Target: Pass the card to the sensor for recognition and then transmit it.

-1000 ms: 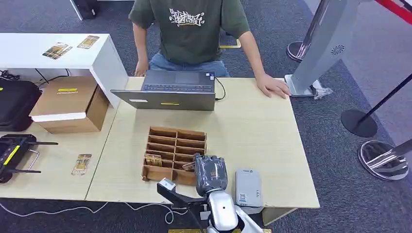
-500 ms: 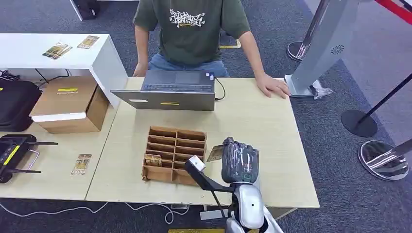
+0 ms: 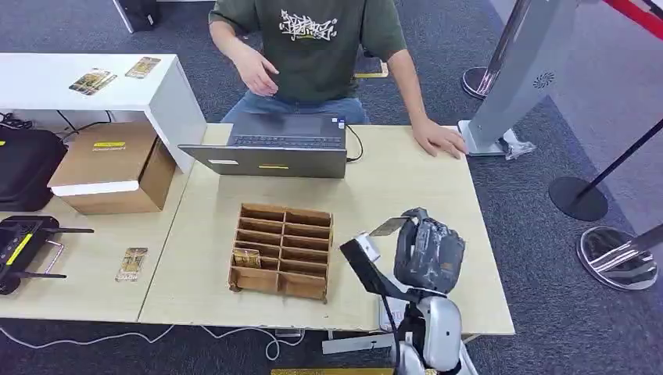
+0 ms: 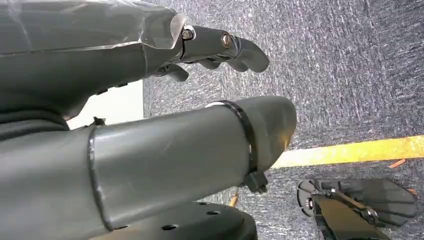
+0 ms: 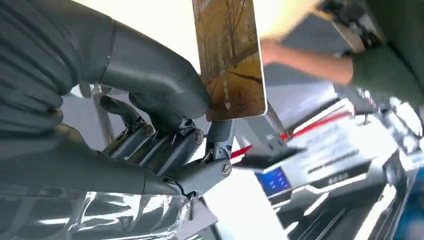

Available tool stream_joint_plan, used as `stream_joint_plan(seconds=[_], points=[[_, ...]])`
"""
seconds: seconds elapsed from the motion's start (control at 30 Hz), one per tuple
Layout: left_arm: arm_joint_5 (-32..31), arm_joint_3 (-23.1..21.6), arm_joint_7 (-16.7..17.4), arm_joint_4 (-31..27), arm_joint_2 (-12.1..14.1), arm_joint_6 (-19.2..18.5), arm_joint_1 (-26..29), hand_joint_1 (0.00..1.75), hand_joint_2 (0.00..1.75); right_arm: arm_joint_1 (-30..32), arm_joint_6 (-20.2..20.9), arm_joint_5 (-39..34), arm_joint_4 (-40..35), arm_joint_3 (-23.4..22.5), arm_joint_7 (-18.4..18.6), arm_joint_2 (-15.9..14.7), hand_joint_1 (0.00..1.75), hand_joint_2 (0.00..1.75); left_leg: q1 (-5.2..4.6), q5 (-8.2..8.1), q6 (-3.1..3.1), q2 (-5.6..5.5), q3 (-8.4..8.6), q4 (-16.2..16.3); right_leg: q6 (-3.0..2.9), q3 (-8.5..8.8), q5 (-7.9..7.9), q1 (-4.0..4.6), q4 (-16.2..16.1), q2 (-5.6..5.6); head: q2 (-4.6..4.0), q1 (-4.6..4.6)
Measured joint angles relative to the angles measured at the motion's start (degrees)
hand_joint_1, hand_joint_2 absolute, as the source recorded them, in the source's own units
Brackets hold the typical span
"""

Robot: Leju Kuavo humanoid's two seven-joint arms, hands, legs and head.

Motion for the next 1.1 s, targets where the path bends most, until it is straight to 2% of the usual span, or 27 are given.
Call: stream_joint_plan(seconds=[0.07,0.13,0.37,0.9,1.1], points=[[-0.24,-0.2,0.0,0.0,0.04,-0.02,-0.01,0.0,0.0,0.6,-3.58,-2.64,-1.27,-1.9,-2.56,0.11,1.75,1.75,0.0,0.0,0.0,0.01,0.01,0.0,0.0,0.0,0.0,0.0,0.0,0.01,0.0,0.0],[-0.39,-0.37,0.02,0.0,0.04,-0.04,-0.04,0.0,0.0,0.99,-5.41,-4.38,-2.4,-3.66,-4.62,0.22,1.75,1.75,0.0,0.0,0.0,0.01,0.01,0.0,0.0,0.0,0.0,0.0,0.0,0.01,0.0,0.0],[-0.24,-0.48,0.63,0.0,0.09,-0.7,-0.24,0.0,0.0,-0.49,-5.78,-6.92,-2.73,-6.79,-8.04,1.0,1.75,1.75,0.01,0.01,0.0,0.01,0.01,-0.01,0.0,0.0,0.01,0.01,0.01,0.02,0.0,-0.02],[-1.33,-1.83,2.19,0.0,0.04,-1.46,-1.47,0.0,0.0,-10.03,-6.35,-6.92,2.76,-7.12,-9.5,3.52,1.75,1.75,0.01,0.03,0.01,0.0,-0.01,0.0,0.03,0.01,0.05,0.01,0.02,0.01,0.0,0.02],[-2.01,-2.88,3.63,0.0,0.0,-2.21,-2.02,0.0,0.0,-16.42,-7.23,-7.27,6.45,-7.19,-10.2,4.41,1.75,1.75,0.01,0.08,0.04,0.02,0.01,0.0,0.03,0.02,0.07,0.01,0.03,0.04,0.0,-0.02]])
